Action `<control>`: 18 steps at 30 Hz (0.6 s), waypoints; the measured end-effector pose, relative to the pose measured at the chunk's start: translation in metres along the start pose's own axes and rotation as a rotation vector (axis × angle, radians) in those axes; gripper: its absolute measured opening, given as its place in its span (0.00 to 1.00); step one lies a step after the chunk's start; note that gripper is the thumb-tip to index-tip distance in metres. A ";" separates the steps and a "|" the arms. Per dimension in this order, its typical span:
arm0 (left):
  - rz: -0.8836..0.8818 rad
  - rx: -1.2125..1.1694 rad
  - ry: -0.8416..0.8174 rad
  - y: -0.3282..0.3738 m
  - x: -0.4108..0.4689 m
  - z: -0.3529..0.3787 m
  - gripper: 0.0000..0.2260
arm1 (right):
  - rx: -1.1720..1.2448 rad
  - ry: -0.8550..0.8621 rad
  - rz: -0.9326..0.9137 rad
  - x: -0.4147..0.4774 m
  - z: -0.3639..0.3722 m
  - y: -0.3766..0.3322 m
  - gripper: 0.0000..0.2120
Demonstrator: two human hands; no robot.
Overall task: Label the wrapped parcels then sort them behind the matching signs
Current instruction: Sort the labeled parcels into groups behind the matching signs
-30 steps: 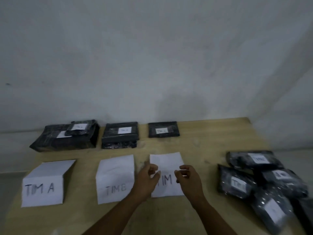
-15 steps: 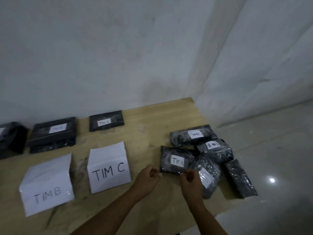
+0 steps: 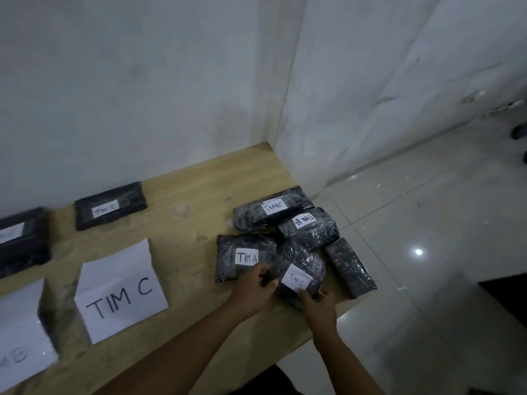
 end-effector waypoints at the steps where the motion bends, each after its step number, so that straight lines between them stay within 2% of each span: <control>1: -0.003 -0.003 0.012 -0.002 0.000 -0.001 0.20 | -0.003 -0.003 -0.011 -0.002 0.001 0.000 0.26; 8: 0.022 -0.020 0.165 -0.006 -0.020 -0.037 0.19 | 0.011 0.006 -0.243 -0.018 0.017 -0.030 0.21; 12: -0.017 -0.068 0.273 -0.022 -0.042 -0.077 0.18 | -0.031 -0.094 -0.335 -0.023 0.056 -0.045 0.18; 16: -0.001 -0.186 0.411 -0.040 -0.072 -0.132 0.08 | -0.059 -0.226 -0.425 -0.026 0.116 -0.079 0.16; 18: -0.021 -0.213 0.461 -0.050 -0.082 -0.152 0.08 | -0.091 -0.300 -0.455 -0.028 0.141 -0.097 0.15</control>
Point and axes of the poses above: each hand's wrist, its own x-axis towards the middle knuckle, its own z-axis out of the palm, y = z × x, the point moved 9 cm from there along x, towards the middle knuckle, and after that the axes turned 13 degrees about -y, right-handed, at the moved point
